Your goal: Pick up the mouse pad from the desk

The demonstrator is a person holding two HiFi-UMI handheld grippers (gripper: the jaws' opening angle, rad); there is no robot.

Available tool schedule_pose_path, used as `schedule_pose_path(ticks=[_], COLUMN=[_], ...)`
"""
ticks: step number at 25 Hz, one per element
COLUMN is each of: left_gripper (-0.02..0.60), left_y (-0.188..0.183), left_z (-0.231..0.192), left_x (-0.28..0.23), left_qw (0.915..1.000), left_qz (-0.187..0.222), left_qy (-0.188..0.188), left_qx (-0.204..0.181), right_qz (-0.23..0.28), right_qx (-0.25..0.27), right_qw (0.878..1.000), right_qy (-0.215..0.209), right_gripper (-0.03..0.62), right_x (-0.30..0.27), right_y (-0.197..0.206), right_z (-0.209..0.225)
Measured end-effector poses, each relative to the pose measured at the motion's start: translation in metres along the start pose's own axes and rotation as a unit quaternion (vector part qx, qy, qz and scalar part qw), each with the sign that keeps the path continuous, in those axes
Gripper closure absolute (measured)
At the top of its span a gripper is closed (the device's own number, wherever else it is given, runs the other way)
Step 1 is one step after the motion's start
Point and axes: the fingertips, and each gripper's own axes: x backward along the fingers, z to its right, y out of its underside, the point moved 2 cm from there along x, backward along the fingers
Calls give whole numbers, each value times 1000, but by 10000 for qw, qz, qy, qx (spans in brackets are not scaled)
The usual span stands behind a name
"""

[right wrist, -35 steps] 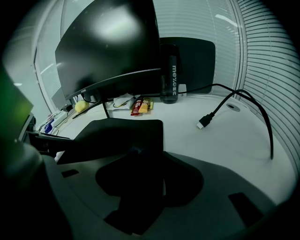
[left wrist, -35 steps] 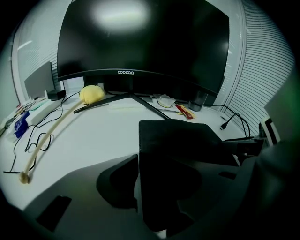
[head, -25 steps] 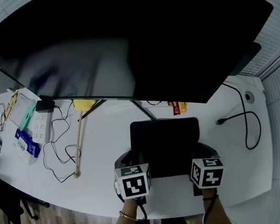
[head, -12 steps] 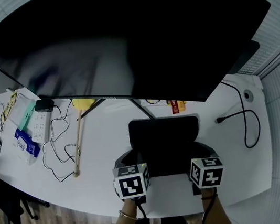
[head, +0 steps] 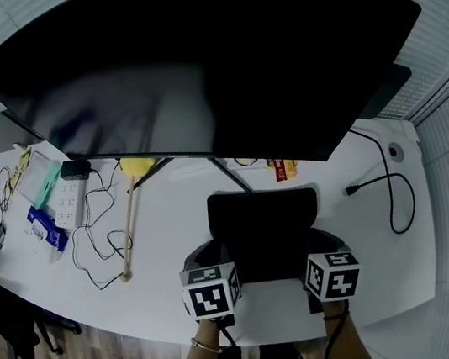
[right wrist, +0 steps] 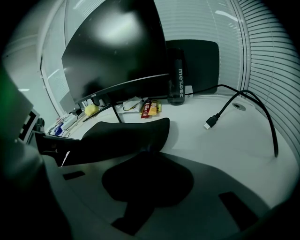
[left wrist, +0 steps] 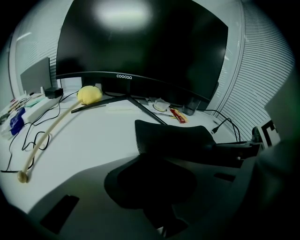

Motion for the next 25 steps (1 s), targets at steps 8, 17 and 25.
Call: schedule_pose_path(ticks=[8,17,25], left_gripper=[525,525,525], left_y=[1,-4,-23], left_z=[-1,-5,-2], left_x=[18,55,98], left_qw=[9999,9991,9960], left_qz=[121,414,851], left_qy=[40,124,223], left_qx=[43,45,-150], right_qz=[94,390,794], right_qx=[27,153,295], right_qw=[9999,9991,9964], right_qy=[-36,-22,36], right_gripper=[533,533,533], right_x=[17,52,93], right_y=[0,-9,-26], right_z=[-12,-33,-52])
